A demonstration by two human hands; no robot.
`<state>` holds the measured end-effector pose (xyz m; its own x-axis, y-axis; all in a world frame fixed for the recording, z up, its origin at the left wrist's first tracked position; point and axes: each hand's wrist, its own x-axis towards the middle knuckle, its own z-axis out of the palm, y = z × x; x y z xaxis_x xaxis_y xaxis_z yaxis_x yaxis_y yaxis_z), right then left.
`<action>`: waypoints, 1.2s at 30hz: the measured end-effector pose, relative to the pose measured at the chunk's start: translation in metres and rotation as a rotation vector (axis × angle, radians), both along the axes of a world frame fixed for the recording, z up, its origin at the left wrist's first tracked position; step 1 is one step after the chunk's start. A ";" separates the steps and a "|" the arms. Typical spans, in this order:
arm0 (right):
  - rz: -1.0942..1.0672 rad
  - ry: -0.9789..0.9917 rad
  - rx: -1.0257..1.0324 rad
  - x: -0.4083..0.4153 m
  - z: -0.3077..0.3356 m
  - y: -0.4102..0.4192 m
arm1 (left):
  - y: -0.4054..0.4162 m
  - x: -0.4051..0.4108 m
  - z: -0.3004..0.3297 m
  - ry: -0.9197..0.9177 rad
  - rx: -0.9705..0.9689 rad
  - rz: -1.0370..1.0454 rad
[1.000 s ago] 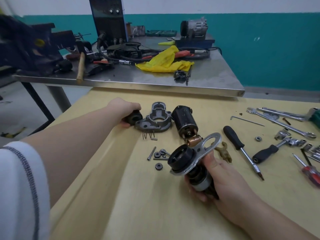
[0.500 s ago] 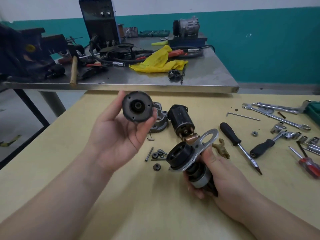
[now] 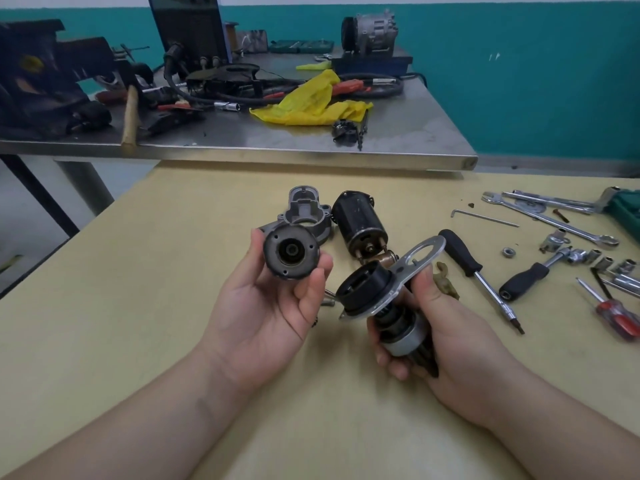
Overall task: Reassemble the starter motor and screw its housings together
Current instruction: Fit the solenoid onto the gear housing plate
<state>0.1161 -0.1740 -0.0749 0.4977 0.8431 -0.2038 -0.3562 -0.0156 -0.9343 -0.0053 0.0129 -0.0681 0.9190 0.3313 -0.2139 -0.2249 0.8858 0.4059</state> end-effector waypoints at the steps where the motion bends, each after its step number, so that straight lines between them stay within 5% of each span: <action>1: 0.007 -0.002 0.005 0.000 0.000 0.000 | 0.000 0.000 -0.001 0.002 0.007 -0.002; 15: 0.013 0.074 0.057 0.001 0.001 0.000 | 0.001 0.000 0.000 -0.162 0.091 0.001; 36: 0.009 0.095 0.054 -0.001 0.005 -0.001 | -0.007 -0.006 -0.003 -0.028 0.226 -0.069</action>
